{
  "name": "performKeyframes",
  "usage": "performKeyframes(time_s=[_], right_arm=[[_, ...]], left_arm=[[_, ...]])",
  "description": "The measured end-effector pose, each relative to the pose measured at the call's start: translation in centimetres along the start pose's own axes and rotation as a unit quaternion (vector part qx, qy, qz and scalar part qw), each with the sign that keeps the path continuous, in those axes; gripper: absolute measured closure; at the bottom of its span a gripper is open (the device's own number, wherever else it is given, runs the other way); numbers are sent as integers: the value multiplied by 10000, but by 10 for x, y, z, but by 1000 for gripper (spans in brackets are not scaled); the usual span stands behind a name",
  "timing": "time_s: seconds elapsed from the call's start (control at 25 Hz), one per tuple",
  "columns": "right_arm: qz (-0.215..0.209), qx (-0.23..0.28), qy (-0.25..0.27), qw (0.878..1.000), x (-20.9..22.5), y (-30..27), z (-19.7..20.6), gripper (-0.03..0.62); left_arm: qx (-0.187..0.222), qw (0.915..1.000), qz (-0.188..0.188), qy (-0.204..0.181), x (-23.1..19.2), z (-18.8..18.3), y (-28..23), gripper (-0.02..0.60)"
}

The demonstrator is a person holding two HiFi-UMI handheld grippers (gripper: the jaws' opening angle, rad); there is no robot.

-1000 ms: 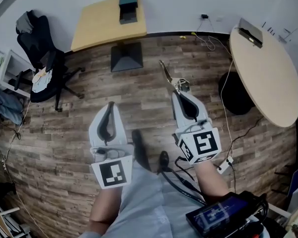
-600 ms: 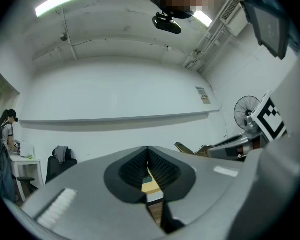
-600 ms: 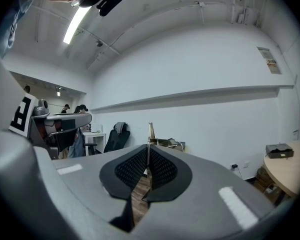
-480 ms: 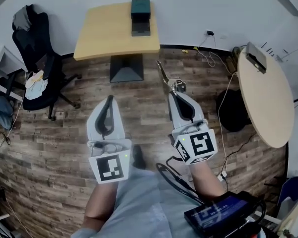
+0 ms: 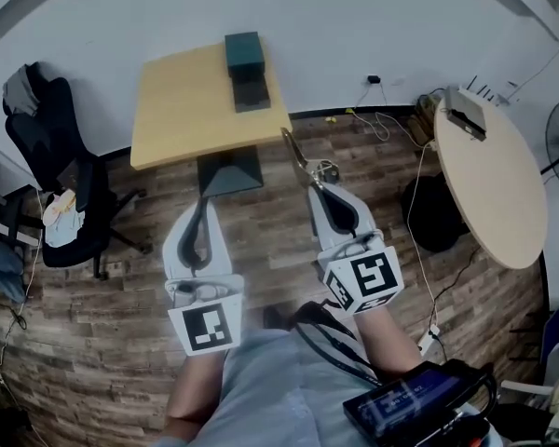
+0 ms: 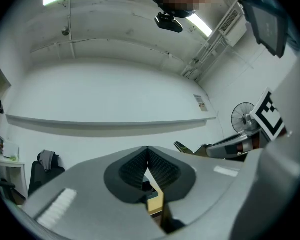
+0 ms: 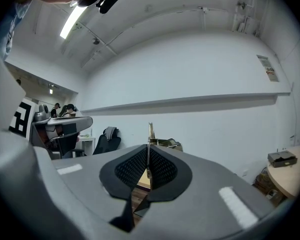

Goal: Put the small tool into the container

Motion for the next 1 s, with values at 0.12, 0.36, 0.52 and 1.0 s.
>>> performKeyframes(time_s=[0.12, 0.36, 0.52, 1.0], right_arm=[[89, -60, -45, 9999, 9, -11, 4, 588], [155, -130, -180, 9996, 32, -44, 20, 588], [211, -162, -311, 9992, 65, -78, 28, 588], [-87, -194, -729, 9971, 168, -192, 36, 588]], left_arm=[[-113, 9999, 79, 27, -2, 14, -13, 569], [-377, 9992, 160, 50, -1, 47, -47, 570], [-485, 9985, 213, -115, 0, 59, -89, 569], [-873, 9941, 132, -623, 10, 87, -231, 569]])
Point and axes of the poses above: the fingertips, and each gripper's own axes: y backward along the fingers, x to its right, z out of its underside, the point moved 2 cm from there along y, backward along the fingers, and after that the axes turned 3 degrees about -y, right-handed, at the moved point
